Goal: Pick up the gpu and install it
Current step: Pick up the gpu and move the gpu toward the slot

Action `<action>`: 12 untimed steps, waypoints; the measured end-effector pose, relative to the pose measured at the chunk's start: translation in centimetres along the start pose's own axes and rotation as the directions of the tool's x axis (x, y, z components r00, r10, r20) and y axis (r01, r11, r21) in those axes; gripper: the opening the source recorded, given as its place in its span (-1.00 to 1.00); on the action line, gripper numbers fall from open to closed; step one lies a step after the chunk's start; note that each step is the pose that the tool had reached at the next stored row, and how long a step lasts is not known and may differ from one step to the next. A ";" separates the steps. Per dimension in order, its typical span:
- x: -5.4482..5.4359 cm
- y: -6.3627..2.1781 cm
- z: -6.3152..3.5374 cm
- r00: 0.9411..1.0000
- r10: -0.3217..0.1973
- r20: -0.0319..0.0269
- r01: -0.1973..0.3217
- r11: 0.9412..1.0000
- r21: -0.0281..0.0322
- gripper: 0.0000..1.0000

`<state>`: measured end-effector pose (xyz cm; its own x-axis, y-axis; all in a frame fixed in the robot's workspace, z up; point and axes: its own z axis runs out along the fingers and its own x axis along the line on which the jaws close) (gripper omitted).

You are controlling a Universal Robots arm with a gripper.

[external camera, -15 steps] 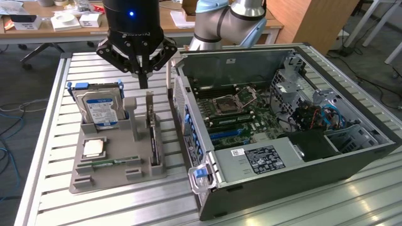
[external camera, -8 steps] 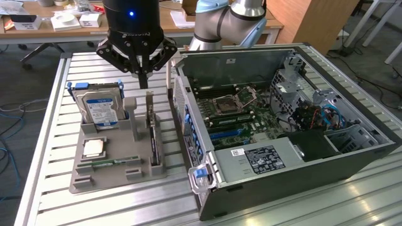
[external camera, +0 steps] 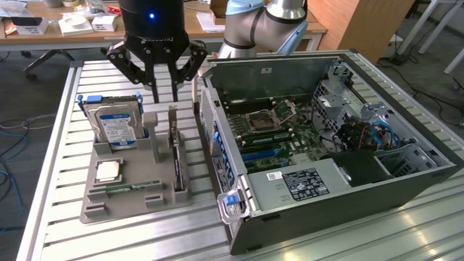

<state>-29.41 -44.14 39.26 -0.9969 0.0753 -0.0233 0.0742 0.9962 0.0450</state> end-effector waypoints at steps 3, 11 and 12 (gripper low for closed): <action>0.0 0.00 0.00 1.000 0.000 0.000 0.000 1.000 0.000 -0.18; 0.0 0.00 0.00 1.000 0.000 0.000 0.000 1.000 0.000 -0.18; 0.0 0.00 0.00 1.000 0.000 0.000 0.000 1.000 0.000 -0.18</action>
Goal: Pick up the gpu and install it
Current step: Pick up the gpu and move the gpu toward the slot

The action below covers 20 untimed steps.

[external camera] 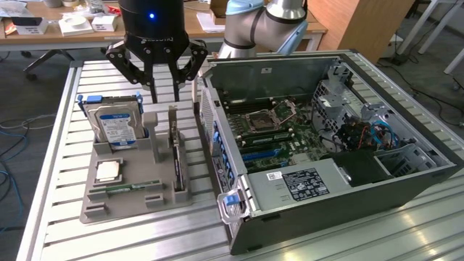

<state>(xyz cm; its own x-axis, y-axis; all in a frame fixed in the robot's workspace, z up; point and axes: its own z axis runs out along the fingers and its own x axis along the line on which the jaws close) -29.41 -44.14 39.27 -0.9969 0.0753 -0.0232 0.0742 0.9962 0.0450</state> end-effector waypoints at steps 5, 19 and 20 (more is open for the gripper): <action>0.0 0.00 0.04 1.000 0.000 0.000 0.000 1.000 0.000 -0.18; 0.0 -0.07 1.57 1.000 0.000 0.000 0.000 1.000 0.000 -0.18; 0.0 -0.07 1.57 1.000 0.000 0.000 0.000 1.000 0.000 -0.18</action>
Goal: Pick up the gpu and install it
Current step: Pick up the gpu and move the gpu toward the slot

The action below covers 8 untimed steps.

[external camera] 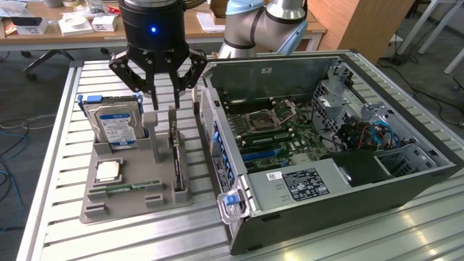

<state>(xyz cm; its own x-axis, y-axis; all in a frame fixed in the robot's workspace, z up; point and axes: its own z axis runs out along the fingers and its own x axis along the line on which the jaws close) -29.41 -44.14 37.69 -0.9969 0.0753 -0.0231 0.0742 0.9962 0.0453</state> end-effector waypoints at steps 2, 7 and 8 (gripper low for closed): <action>0.0 0.00 0.01 1.000 0.000 0.000 0.000 1.000 0.000 -0.18; 0.0 0.00 0.04 1.000 0.000 0.000 0.000 1.000 0.000 -0.18; 0.0 0.00 0.07 1.000 0.000 0.000 0.000 1.000 0.000 -0.18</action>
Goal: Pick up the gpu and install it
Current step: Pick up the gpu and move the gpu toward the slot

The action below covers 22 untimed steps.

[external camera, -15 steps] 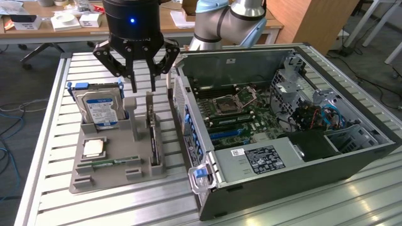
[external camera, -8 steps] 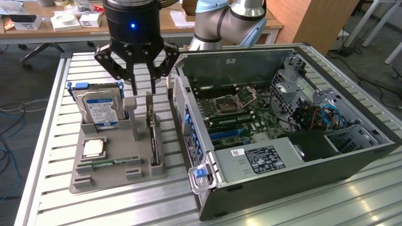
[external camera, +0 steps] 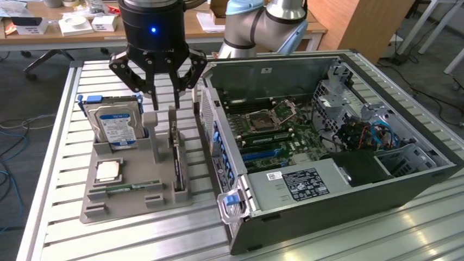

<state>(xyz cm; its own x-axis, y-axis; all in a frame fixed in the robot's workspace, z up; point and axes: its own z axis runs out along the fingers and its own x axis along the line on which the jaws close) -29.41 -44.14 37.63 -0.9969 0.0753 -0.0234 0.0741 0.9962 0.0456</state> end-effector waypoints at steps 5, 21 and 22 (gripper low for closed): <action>0.0 -0.01 0.14 1.000 0.000 0.000 0.000 1.000 0.000 -0.18; 0.0 -0.03 0.67 1.000 0.000 0.000 0.000 1.000 0.000 -0.18; 0.0 -0.03 0.71 1.000 0.000 0.000 0.000 1.000 0.000 -0.18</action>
<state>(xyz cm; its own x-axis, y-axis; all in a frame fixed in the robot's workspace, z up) -29.41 -44.14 36.91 -0.9969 0.0753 -0.0232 0.0742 0.9962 0.0454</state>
